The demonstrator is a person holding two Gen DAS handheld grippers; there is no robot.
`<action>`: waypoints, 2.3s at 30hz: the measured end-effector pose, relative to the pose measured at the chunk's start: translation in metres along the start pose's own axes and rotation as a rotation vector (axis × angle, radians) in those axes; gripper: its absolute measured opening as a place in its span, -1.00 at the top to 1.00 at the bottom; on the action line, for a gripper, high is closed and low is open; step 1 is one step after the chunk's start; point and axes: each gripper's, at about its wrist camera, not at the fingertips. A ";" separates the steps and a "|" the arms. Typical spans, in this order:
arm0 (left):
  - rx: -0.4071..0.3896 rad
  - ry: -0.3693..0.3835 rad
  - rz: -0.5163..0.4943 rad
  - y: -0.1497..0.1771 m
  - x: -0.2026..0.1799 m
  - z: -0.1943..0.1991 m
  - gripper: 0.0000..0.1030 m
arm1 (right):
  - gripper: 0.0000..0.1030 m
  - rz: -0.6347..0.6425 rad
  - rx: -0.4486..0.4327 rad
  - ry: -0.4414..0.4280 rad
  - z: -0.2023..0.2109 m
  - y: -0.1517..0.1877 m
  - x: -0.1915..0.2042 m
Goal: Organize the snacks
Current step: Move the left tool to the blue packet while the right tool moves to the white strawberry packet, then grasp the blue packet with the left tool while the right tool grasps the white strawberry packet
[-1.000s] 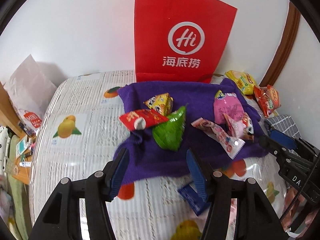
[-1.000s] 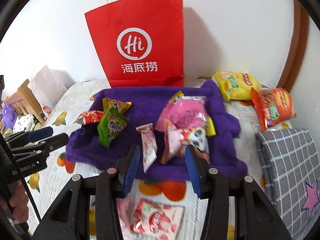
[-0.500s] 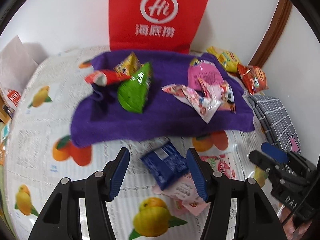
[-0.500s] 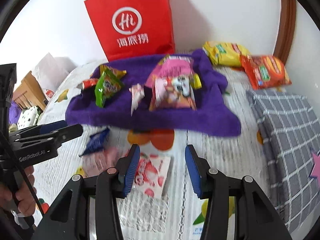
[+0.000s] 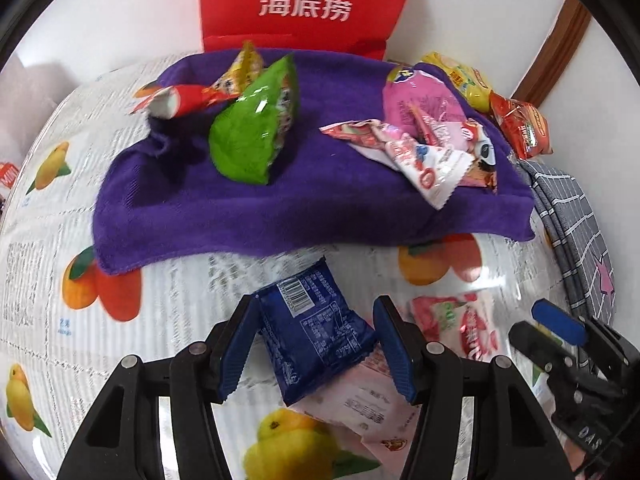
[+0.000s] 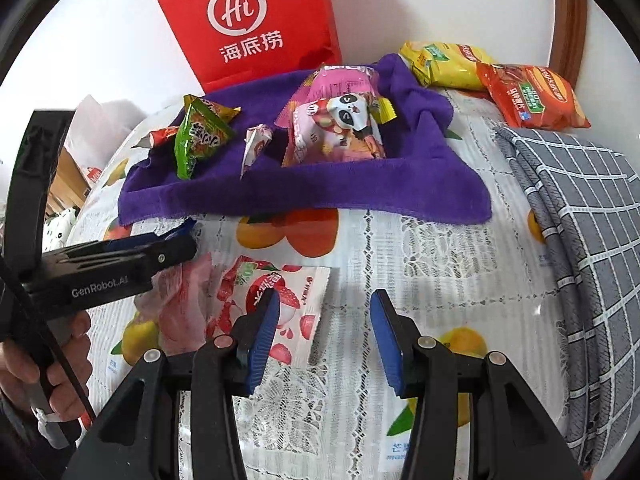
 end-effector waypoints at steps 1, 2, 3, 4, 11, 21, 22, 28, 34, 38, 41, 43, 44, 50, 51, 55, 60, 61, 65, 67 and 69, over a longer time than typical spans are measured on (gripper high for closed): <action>0.001 0.004 0.009 0.001 0.004 0.002 -0.11 | 0.09 -0.001 0.001 -0.003 -0.001 0.000 0.001; 0.001 0.008 0.017 0.002 0.008 0.003 -0.11 | 0.09 -0.002 0.002 -0.006 -0.002 0.001 0.002; 0.001 0.008 0.018 0.002 0.010 0.003 -0.11 | 0.09 -0.002 0.004 -0.010 -0.003 0.001 0.003; 0.004 0.000 0.014 0.002 0.012 0.003 -0.11 | 0.09 -0.001 0.007 -0.011 -0.004 0.001 0.004; -0.016 -0.042 -0.016 0.004 0.012 0.000 -0.11 | 0.09 -0.014 0.019 -0.014 -0.006 0.003 0.005; -0.066 -0.070 -0.070 0.010 0.009 0.002 0.11 | -0.06 0.008 0.042 -0.028 -0.014 0.011 0.021; -0.067 -0.068 -0.068 0.010 0.012 0.004 0.11 | -0.09 0.010 0.044 -0.028 -0.017 0.011 0.024; -0.072 -0.087 -0.059 0.010 0.031 0.010 0.13 | -0.26 0.014 0.048 -0.001 -0.033 0.012 0.035; -0.070 -0.070 -0.066 0.011 0.035 0.011 0.06 | -0.54 0.116 0.028 0.057 -0.042 0.017 0.057; -0.081 -0.066 -0.069 0.014 0.036 0.012 0.07 | -0.54 0.148 0.000 0.080 -0.045 0.020 0.063; -0.093 -0.068 -0.072 0.016 0.036 0.014 0.11 | -0.42 0.165 -0.013 0.066 -0.043 0.021 0.062; -0.098 -0.065 -0.071 0.017 0.037 0.016 0.13 | -0.22 0.171 -0.011 0.050 -0.041 0.021 0.064; -0.099 -0.062 -0.068 0.018 0.038 0.017 0.15 | -0.03 0.168 -0.013 0.038 -0.039 0.021 0.064; -0.095 -0.035 -0.038 0.019 0.044 0.026 0.22 | 0.36 0.161 -0.020 0.050 -0.029 0.019 0.060; -0.096 -0.032 -0.036 0.019 0.045 0.027 0.23 | 0.39 0.148 -0.016 0.043 -0.027 0.018 0.058; -0.103 -0.029 -0.033 0.019 0.047 0.039 0.27 | 0.48 0.121 -0.008 0.037 -0.021 0.015 0.052; -0.121 -0.034 -0.033 0.017 0.048 0.052 0.32 | 0.17 0.044 0.025 0.044 -0.019 0.014 0.043; -0.125 -0.036 -0.034 0.016 0.048 0.054 0.32 | 0.10 0.043 0.026 0.053 -0.018 0.015 0.043; -0.141 -0.039 -0.036 0.014 0.052 0.065 0.33 | -0.07 0.025 0.048 0.034 -0.019 0.019 0.043; -0.144 -0.041 -0.032 0.014 0.053 0.068 0.33 | -0.24 0.011 0.061 0.007 -0.023 0.022 0.045; -0.145 -0.042 -0.027 0.013 0.053 0.069 0.33 | -0.42 0.039 0.045 0.016 -0.026 0.023 0.053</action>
Point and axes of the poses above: each gripper's, at about its wrist camera, not at the fingertips, and z roughly against the way its jaws point, x to its left, y to its underside, and after that the axes turned 15 degrees about -x, right-handed
